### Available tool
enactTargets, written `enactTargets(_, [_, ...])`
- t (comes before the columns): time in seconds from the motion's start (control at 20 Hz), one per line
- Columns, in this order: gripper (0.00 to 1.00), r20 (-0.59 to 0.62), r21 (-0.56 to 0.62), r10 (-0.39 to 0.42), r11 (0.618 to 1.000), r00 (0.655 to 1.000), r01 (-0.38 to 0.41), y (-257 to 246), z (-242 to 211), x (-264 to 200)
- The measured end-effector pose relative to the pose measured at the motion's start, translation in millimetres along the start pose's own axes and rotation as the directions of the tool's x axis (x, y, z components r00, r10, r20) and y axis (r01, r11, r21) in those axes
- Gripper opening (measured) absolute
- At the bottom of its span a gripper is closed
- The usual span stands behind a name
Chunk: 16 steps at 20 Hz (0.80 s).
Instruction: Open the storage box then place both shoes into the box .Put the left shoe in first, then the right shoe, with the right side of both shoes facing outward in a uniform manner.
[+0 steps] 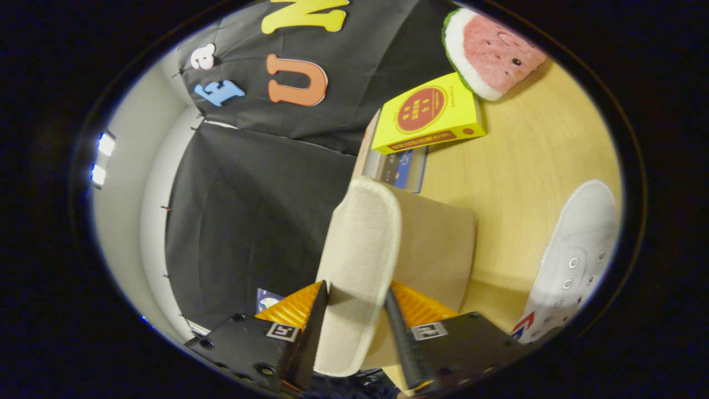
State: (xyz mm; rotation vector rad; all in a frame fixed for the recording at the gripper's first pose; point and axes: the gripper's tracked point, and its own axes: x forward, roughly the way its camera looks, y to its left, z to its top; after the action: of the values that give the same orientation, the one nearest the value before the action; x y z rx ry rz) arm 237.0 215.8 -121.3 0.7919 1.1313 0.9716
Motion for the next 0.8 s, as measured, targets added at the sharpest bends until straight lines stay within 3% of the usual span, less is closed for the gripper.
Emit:
enactTargets(0.05, [0.58,-0.004,0.002,-0.003,1.000,1.000,0.003,-1,-3,18])
enactTargets(0.35, [0.53,0.026,0.036,-0.057,0.998,0.998,0.056,6,2,8])
enactTargets(0.4, [0.20,0.029,0.074,-0.048,0.996,0.998,0.046,12,5,2])
enactTargets(0.45, [0.11,0.029,0.063,-0.075,0.995,0.997,0.073,12,3,-2])
enactTargets(0.5, [0.05,0.026,0.040,-0.092,0.995,0.995,0.091,12,2,-4])
enactTargets(0.8, [0.00,0.059,-0.025,-0.213,0.976,0.975,0.215,51,2,-15])
